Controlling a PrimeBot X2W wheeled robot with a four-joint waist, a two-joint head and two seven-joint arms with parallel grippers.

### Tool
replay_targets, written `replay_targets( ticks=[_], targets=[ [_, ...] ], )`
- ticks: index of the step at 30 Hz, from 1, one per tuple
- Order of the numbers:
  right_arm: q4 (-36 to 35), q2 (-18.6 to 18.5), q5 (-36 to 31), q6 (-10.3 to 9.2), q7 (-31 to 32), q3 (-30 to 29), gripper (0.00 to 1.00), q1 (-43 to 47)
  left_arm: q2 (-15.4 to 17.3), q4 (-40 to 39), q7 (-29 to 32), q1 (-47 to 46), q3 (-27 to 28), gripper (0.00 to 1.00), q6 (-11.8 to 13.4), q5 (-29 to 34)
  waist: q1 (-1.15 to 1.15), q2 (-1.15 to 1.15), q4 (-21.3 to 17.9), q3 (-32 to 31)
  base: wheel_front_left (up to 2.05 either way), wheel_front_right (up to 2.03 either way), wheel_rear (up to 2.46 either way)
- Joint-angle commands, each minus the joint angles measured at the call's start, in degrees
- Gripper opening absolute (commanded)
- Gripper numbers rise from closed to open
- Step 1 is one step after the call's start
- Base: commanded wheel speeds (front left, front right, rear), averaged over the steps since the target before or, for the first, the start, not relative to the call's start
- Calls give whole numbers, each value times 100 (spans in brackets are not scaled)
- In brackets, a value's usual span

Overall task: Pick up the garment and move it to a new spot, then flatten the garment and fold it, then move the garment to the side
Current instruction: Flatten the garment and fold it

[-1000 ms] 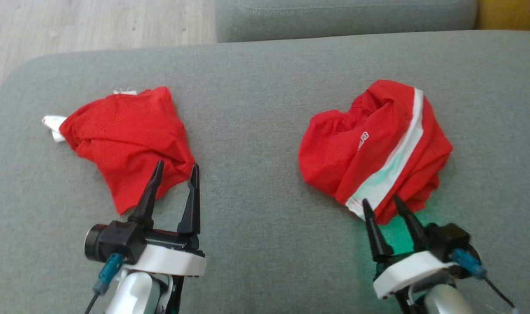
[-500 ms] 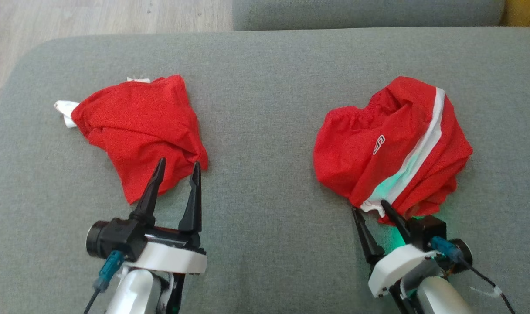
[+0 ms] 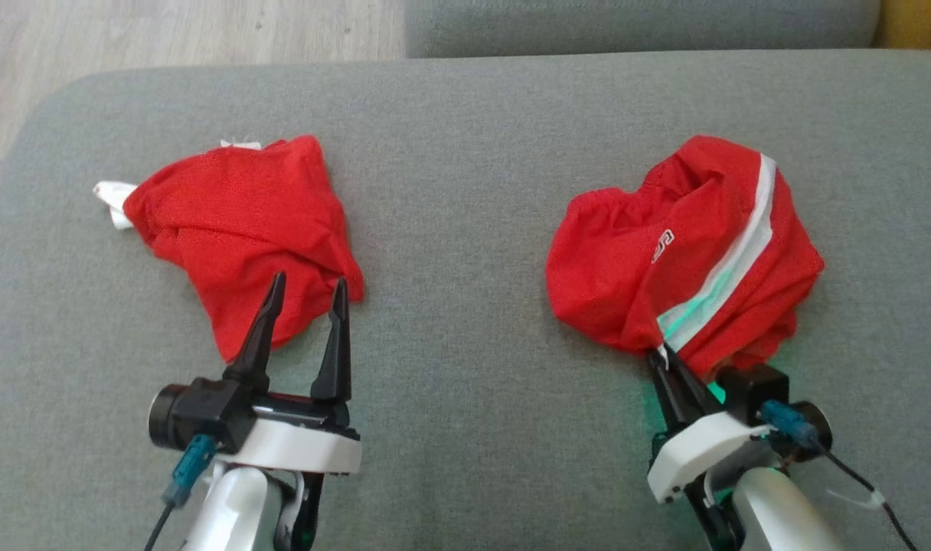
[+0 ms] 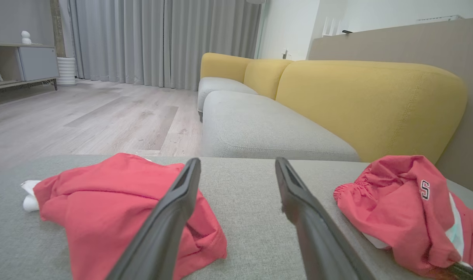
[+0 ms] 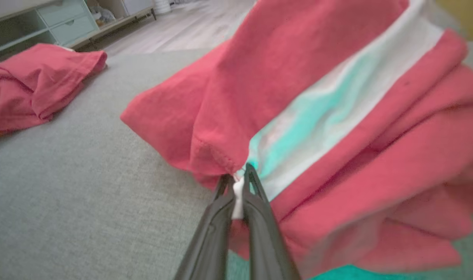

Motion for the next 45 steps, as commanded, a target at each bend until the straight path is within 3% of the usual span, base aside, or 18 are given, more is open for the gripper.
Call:
replay_targets(
  ticks=[1, 11, 19, 34, 40, 45],
  targets=[
    [-218, -17, 35, -4, -102, 107, 0, -187, 2, -145, -54, -200, 212, 100, -29, 51, 0, 0, -20, -51, 0, 0, 0],
    [-1580, -17, 280, -4, -250, -182, 0, -186, -38, -141, -54, -4, 253, 100, -10, 34, 0, 0, -147, -399, 0, 0, 0],
    [-2545, -17, 105, -4, 246, -272, 0, -650, -49, -142, -55, 28, 181, 100, -21, 11, 0, 0, -59, -546, 0, 0, 0],
    [-2415, -17, -81, -4, 837, 230, 0, -3095, -52, -218, -55, 127, 70, 100, 105, -165, 0, 0, 290, -699, 0, 0, 0],
    [-2646, -17, -358, -4, 1063, -337, 0, -3019, -53, -271, -55, 163, 97, 100, 120, -144, 0, 0, 271, -675, 0, 0, 0],
    [-3078, -41, -409, -4, 1272, -473, 0, -2706, -53, -293, -55, 173, 163, 100, 88, -56, 0, 0, 88, -591, 0, 0, 0]
  ],
)
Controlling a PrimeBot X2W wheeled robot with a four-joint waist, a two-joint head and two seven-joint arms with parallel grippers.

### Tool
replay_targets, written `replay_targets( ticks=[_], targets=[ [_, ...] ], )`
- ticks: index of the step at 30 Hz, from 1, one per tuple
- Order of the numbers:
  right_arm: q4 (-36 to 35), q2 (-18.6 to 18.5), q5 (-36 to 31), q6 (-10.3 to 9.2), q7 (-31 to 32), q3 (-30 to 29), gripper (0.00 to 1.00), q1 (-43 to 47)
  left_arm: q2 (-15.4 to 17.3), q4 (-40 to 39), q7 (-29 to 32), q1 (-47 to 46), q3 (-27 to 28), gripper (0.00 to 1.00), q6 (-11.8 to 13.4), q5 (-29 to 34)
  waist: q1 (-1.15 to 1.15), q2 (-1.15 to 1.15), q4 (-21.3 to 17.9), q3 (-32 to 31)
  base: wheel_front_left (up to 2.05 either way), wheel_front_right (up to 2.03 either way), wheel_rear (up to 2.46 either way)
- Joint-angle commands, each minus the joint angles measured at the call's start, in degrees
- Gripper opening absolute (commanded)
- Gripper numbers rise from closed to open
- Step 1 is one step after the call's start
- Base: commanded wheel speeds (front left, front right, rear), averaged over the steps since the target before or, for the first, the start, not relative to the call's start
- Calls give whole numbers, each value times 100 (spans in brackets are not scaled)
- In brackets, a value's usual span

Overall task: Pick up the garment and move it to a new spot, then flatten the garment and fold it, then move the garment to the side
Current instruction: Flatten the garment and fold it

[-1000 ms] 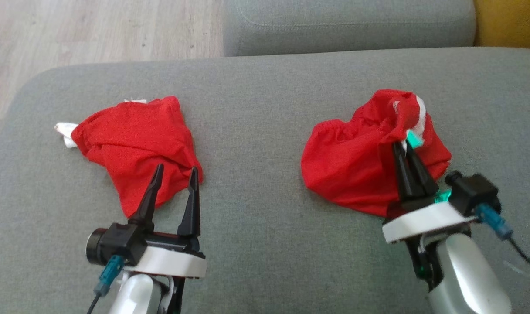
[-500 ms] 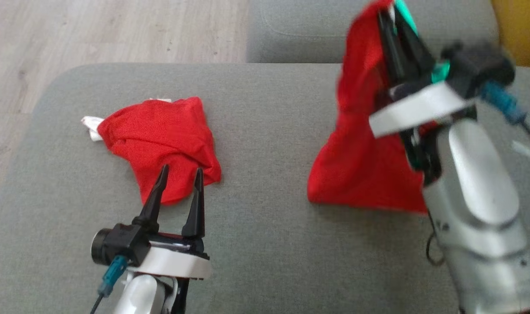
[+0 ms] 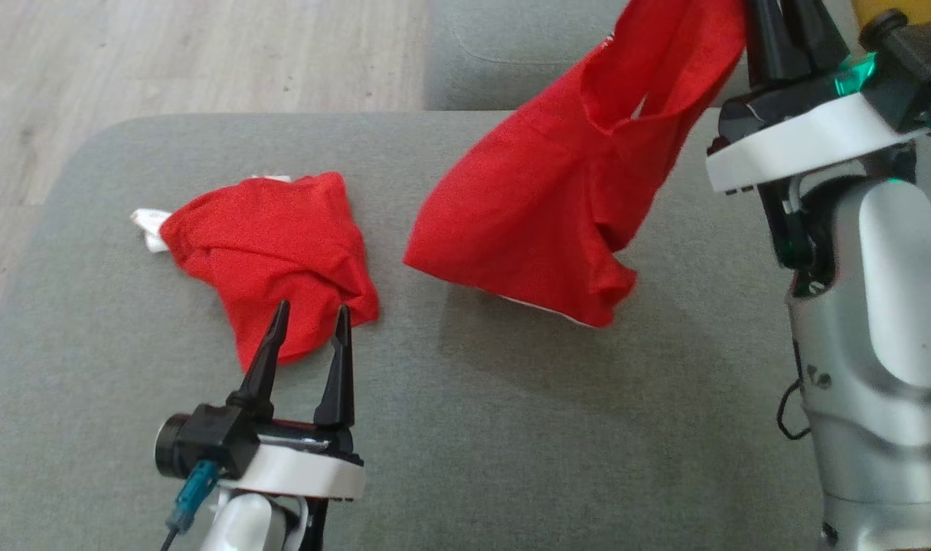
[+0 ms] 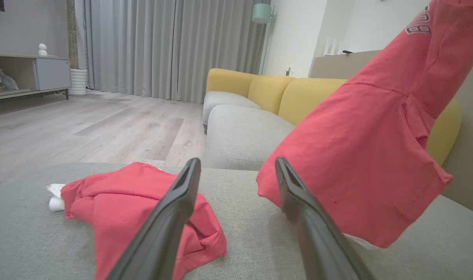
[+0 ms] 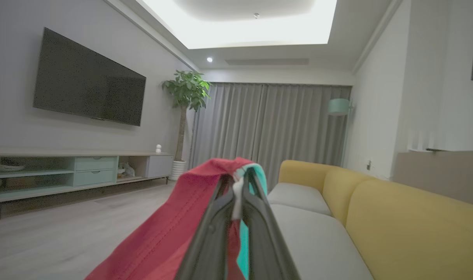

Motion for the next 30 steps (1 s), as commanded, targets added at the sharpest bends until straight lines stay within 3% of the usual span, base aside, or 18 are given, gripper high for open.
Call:
replay_targets(
  ticks=[1, 5, 12, 13, 14, 21, 30],
  targets=[
    [-254, 16, 7, -4, 90, 45, 0, -103, -3, -219, -55, -174, 198, 100, 16, 54, 0, 0, -92, 59, 0, 0, 0],
    [62, -267, -48, -4, 202, -174, 0, 62, -4, -232, -55, -252, 165, 100, -32, 74, 0, 0, -205, 173, 0, 0, 0],
    [2081, -943, -226, -4, -88, -515, 0, -434, -4, -212, -55, -475, -11, 100, -116, 123, 0, 0, -116, 445, 0, 0, 0],
    [2350, -1012, -291, -4, -189, -538, 15, -569, -4, -203, -55, -500, -16, 100, -121, 124, 0, 0, -88, 484, 0, 0, 0],
    [2614, -1054, -327, -4, -286, -581, 100, -697, -4, -197, -55, -519, -13, 100, -124, 121, 0, 0, -61, 521, 0, 0, 0],
    [3852, -1145, -652, -4, -831, -977, 100, -1301, -4, -184, -55, -535, 31, 100, -110, 80, 0, 0, 7, 633, 0, 0, 0],
    [3879, -734, -693, -4, -1428, -1002, 100, -851, -4, -200, -55, -490, 107, 100, -46, 38, 0, 0, -200, 450, 0, 0, 0]
  ],
)
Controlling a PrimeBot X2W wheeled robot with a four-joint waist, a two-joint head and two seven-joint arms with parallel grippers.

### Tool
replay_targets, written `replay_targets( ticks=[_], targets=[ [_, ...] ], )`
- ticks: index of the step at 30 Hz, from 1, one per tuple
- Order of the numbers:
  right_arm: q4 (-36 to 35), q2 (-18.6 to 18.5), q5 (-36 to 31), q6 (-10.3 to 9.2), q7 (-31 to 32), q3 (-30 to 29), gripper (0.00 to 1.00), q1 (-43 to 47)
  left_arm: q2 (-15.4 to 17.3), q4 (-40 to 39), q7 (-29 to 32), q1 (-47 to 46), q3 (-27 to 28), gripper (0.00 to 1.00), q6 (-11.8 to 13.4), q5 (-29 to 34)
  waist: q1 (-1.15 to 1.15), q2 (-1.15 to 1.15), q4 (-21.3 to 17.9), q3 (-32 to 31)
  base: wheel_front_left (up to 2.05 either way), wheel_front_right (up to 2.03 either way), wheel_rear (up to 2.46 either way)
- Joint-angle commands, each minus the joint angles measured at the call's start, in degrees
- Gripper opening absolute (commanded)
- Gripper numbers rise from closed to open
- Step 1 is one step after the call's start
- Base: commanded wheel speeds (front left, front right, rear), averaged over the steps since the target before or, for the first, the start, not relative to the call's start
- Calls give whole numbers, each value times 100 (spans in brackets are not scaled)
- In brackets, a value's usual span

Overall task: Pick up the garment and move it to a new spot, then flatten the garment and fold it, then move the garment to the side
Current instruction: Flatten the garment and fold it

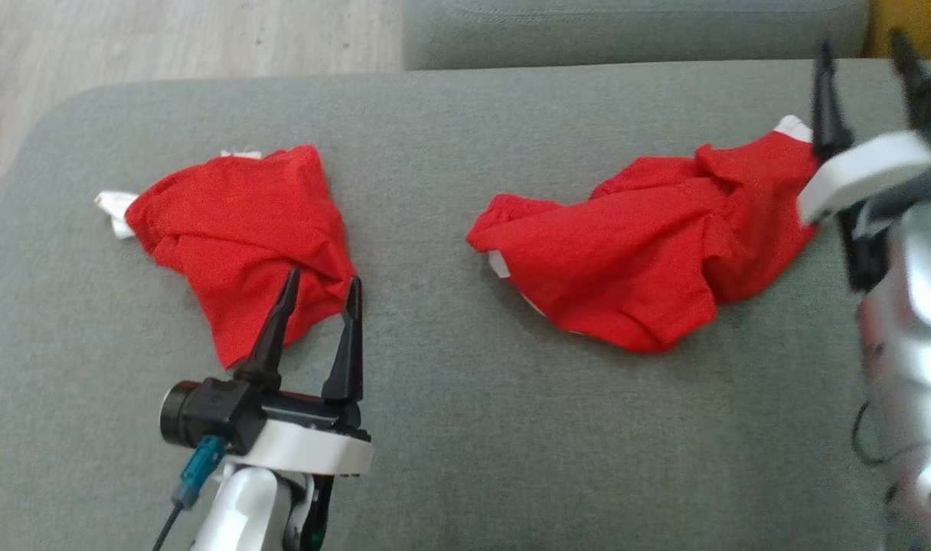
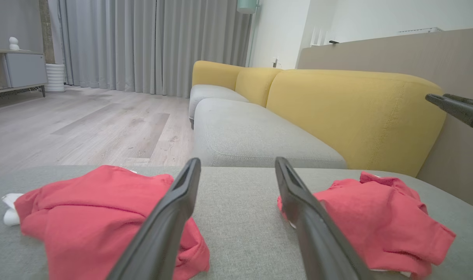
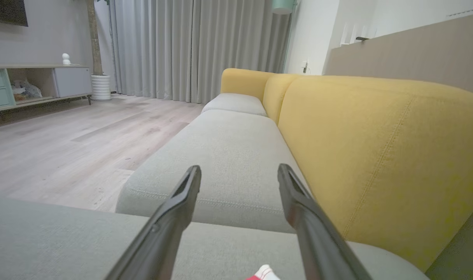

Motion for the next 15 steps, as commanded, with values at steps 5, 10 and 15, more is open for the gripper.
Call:
replay_targets(
  ticks=[5, 10, 15],
  targets=[
    [-990, 536, 271, -4, -186, 75, 100, 815, 2, -216, -55, -60, 272, 100, 86, -54, 0, 0, -290, -224, 0, 0, 0],
    [-2073, 840, 565, -4, -212, 192, 100, 2045, 2, -270, -55, 36, 306, 100, 137, -108, 0, 0, -500, -361, 0, 0, 0],
    [-2901, 875, 1338, -4, -214, 641, 100, 3296, 2, -275, -55, 100, 270, 100, 145, -112, 0, 0, -611, -439, 0, 0, 0]
  ],
)
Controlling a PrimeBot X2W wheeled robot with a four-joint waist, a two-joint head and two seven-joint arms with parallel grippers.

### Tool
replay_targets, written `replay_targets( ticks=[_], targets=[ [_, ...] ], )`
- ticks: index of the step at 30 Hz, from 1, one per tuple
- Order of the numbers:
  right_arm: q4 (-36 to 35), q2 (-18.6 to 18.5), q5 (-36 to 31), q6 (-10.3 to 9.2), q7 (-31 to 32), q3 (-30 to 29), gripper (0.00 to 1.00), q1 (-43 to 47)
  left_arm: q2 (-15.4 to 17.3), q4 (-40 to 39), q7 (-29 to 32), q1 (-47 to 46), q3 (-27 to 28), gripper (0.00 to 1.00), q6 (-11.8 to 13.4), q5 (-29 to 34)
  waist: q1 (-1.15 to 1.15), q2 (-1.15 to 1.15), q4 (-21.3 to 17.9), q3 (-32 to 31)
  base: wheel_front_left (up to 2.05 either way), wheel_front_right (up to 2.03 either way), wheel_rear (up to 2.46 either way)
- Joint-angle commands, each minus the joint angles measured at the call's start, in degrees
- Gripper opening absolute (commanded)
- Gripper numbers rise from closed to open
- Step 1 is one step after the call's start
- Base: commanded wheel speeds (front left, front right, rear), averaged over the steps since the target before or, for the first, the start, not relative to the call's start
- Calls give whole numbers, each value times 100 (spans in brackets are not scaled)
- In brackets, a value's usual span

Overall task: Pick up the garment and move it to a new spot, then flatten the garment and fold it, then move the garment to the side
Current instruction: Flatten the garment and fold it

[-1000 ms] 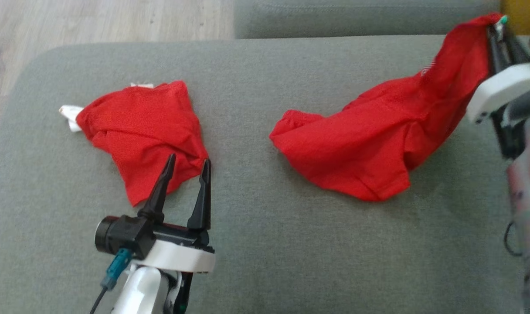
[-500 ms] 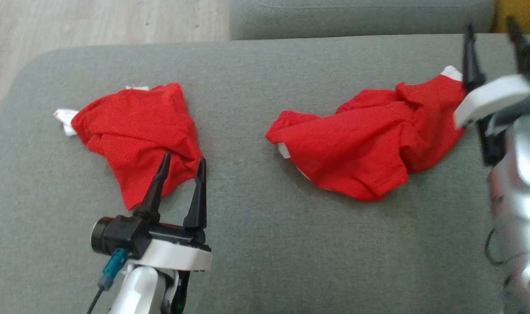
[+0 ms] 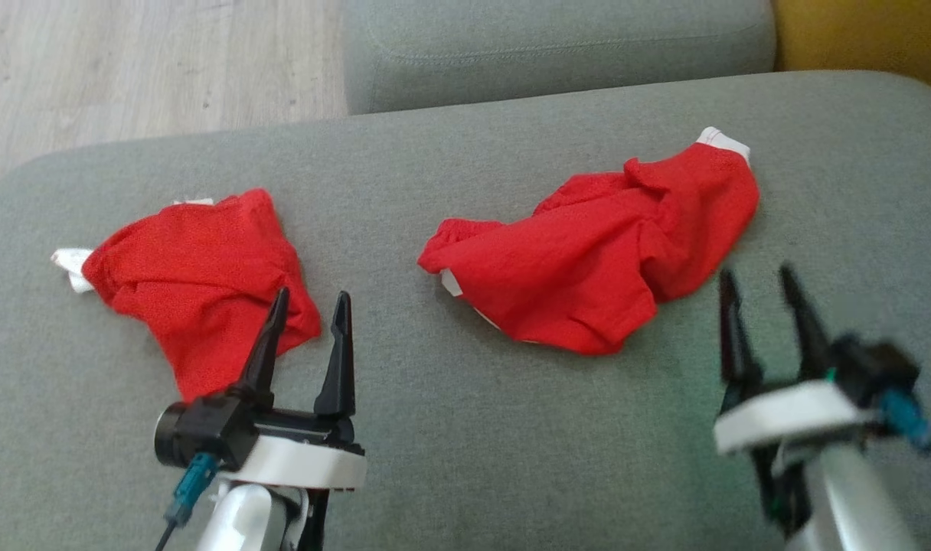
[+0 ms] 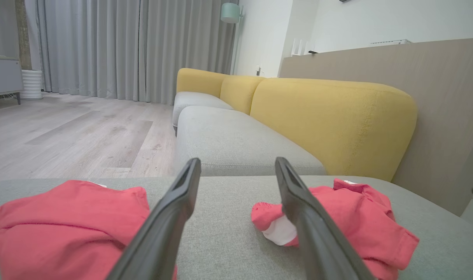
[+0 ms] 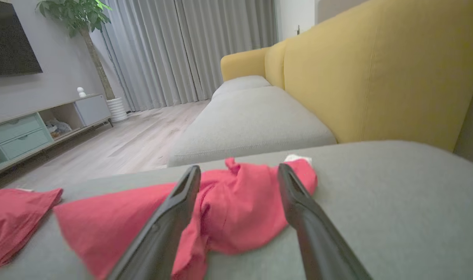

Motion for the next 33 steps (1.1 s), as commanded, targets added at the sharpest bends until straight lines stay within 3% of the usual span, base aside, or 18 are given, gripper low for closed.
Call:
replay_targets(
  ticks=[1, 6, 13, 33],
  targets=[
    [-374, 49, 228, -4, -66, 313, 100, 121, 4, -196, -55, -130, 167, 100, 48, -19, 1, 0, -38, -34, 0, 0, 0],
    [-613, 51, 285, -4, -70, 553, 100, 795, 4, -198, -55, -105, 148, 100, 56, -30, 1, 0, -62, -54, 0, 0, 0],
    [-552, 51, 146, -4, -77, 648, 100, 927, 4, -157, -55, -93, 101, 100, 30, -8, 1, 0, 31, -85, 0, 0, 0],
    [1227, 52, 13, -4, 588, 1300, 100, -47, 4, -124, -55, -336, -14, 100, -17, 40, 1, 0, 598, 401, 0, 0, 0]
  ],
)
